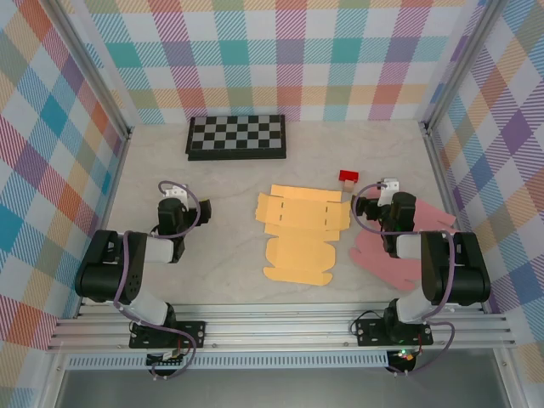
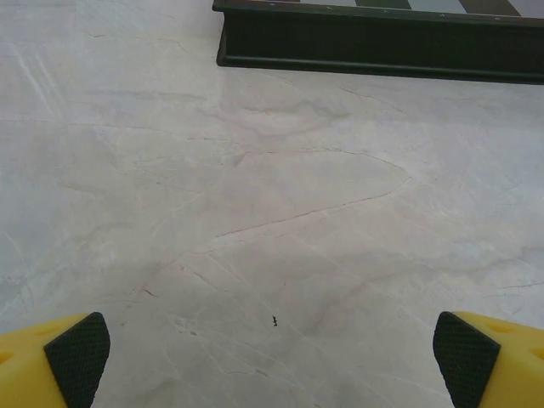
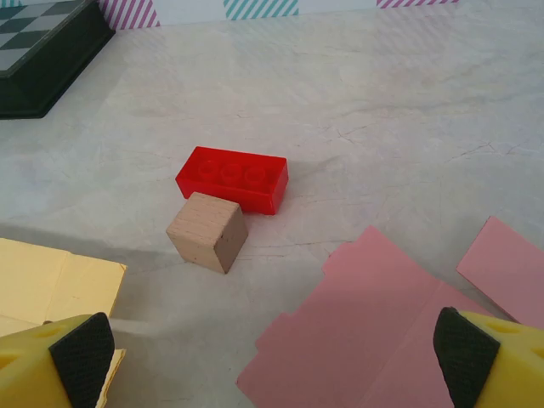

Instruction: Fold the paper box

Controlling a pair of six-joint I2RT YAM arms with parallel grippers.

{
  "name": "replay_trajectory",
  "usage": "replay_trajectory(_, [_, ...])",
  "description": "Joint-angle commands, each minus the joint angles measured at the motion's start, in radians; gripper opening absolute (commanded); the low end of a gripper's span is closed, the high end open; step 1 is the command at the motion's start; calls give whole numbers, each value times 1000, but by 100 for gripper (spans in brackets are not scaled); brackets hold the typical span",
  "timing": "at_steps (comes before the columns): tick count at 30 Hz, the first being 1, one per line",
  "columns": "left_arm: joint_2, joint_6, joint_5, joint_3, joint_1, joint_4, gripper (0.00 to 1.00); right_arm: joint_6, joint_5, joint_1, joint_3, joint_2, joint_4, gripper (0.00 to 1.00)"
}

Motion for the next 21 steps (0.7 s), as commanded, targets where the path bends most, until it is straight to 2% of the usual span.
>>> replay_trajectory(1, [-4,16,21,16,9,13,100,8,-15,5,8,2,5,100])
replay_trajectory(21, [-3,10,34,16,17,11,100,14,0,3,11,1,-2,100])
